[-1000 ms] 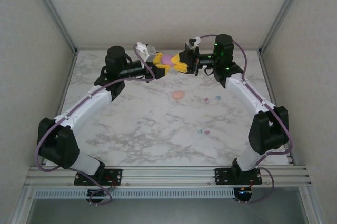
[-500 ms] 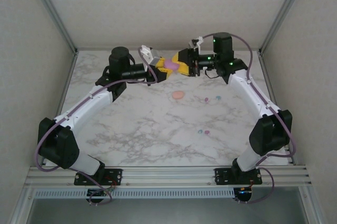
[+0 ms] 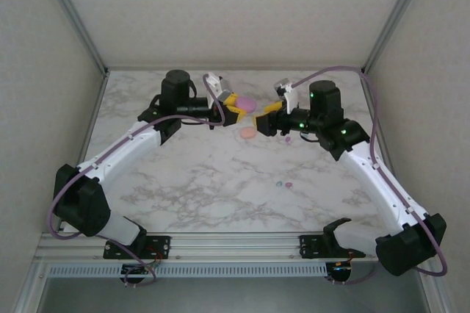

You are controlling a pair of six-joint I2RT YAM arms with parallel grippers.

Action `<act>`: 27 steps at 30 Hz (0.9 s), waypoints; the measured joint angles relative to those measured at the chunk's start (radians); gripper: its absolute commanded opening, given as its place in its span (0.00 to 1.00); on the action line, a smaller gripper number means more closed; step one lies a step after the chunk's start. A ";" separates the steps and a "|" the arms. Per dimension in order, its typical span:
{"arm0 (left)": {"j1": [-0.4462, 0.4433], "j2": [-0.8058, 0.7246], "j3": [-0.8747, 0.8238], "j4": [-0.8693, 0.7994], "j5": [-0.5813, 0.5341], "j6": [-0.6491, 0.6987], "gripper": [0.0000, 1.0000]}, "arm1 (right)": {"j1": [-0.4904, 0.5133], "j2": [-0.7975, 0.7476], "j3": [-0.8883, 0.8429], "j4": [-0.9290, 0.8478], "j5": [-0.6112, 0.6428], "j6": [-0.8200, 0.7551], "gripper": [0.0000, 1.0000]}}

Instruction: Insert the wireless bluetooth earbuds into the charging case

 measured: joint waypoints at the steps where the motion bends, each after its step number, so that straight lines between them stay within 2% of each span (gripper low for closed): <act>1: -0.006 0.000 0.000 0.002 0.000 0.000 0.31 | 0.007 -0.001 -0.007 0.012 0.018 -0.024 0.69; 15: -0.032 0.000 0.000 0.003 -0.022 0.001 0.31 | 0.018 0.001 -0.009 0.076 0.121 -0.084 0.64; 27: -0.039 -0.007 0.000 -0.044 -0.019 0.007 0.31 | 0.017 0.049 0.065 0.078 0.242 0.043 0.68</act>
